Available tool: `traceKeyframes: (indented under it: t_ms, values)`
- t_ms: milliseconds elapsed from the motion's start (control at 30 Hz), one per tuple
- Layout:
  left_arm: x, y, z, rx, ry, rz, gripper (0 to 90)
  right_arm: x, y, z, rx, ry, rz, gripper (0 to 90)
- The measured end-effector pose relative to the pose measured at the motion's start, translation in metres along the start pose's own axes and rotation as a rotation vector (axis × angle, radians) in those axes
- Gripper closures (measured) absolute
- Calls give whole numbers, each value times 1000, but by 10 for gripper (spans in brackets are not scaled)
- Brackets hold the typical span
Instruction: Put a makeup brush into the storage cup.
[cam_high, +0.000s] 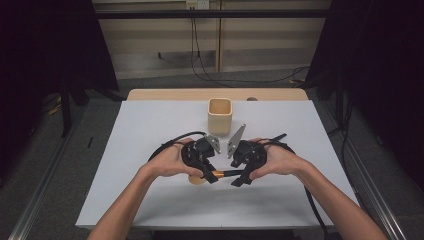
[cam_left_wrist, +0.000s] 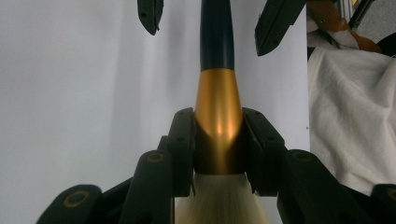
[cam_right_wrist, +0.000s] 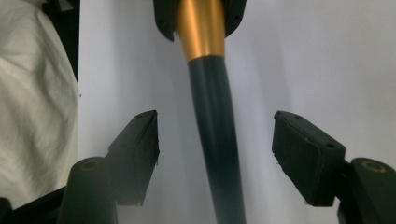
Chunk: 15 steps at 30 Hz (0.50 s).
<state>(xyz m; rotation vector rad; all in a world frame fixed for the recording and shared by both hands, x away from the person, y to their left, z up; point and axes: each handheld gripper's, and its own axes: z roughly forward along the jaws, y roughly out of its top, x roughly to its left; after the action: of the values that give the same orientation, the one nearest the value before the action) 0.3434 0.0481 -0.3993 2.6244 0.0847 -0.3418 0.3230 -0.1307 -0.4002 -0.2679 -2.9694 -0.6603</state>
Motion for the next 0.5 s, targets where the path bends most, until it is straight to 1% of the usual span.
traceKeyframes:
  t_ms: [33,67,133,167,233,333,367,400,433,467,500]
  values:
    - [0,0,0,-4,0,-2,668,0,0,0,-1,9,-5,427]
    - [1,0,-1,-1,-4,1,668,0,0,-1,-4,12,-3,426]
    - [1,0,-1,-6,-1,-2,668,0,1,0,-5,17,-3,460]
    - [1,0,-1,0,-1,6,668,-1,1,1,-8,20,0,463]
    - [0,0,-1,-4,-6,-4,668,-1,2,3,-2,13,10,478]
    - [0,0,-1,-10,-6,0,668,-2,3,3,-21,12,4,486]
    - [-1,0,-1,-22,-4,-13,668,-3,3,2,-24,12,1,504]
    - [0,1,-1,-17,-4,0,668,-2,4,2,-26,14,0,510]
    - [0,1,-1,-19,-6,-2,668,-2,4,2,-20,10,6,509]
    - [1,2,-3,-6,-5,20,668,-2,5,3,-19,7,6,510]
    - [2,2,-3,-10,-5,27,667,-2,5,3,-30,12,0,517]
